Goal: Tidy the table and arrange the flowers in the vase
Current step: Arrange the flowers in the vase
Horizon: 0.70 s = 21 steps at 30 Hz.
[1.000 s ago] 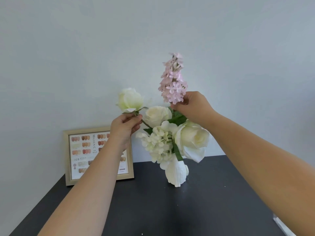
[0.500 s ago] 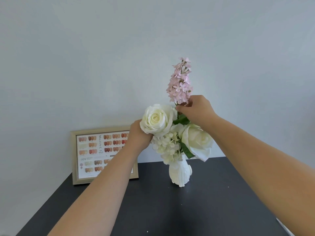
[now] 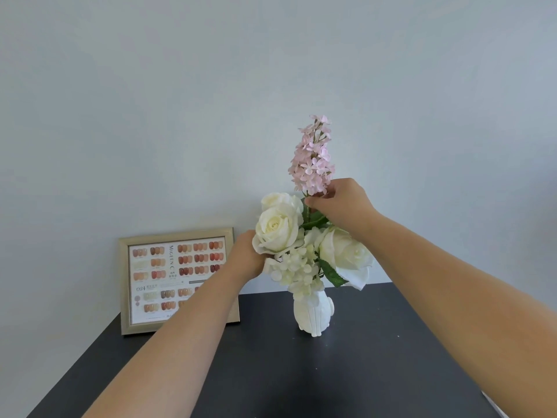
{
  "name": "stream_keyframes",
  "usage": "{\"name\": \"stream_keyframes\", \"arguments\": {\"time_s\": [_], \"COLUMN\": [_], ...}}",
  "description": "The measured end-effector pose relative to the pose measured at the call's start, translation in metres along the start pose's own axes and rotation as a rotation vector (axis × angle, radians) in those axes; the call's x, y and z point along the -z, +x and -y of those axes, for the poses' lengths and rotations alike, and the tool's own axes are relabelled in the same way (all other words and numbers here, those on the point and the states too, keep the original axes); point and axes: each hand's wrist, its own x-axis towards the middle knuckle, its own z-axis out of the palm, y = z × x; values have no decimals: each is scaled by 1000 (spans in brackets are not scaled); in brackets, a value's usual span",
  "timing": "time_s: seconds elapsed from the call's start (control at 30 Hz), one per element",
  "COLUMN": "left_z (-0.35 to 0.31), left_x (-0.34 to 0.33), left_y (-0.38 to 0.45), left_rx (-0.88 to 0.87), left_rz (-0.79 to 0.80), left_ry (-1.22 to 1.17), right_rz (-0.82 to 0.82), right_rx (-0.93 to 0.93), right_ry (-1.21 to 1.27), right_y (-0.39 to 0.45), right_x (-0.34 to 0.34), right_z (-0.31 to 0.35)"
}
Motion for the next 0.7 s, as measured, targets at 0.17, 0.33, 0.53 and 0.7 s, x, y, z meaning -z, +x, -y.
{"name": "stream_keyframes", "arguments": {"time_s": [0.17,0.33,0.53,0.7], "left_z": [7,-19,-35,-37], "left_x": [48,57,32,32], "left_y": [0,-18,-13,-5], "left_rx": [28,-110,-249,-169], "left_rz": [-78,-110,-126,-126], "left_ry": [-443,-432,-88,-185], "right_rz": [18,33,120,148], "right_rx": [11,10,-6,-56], "right_ry": [6,-32,-232,-309], "right_y": [0,7,14,24], "right_x": [2,0,-2,4], "right_z": [-2,0,-1,0]}}
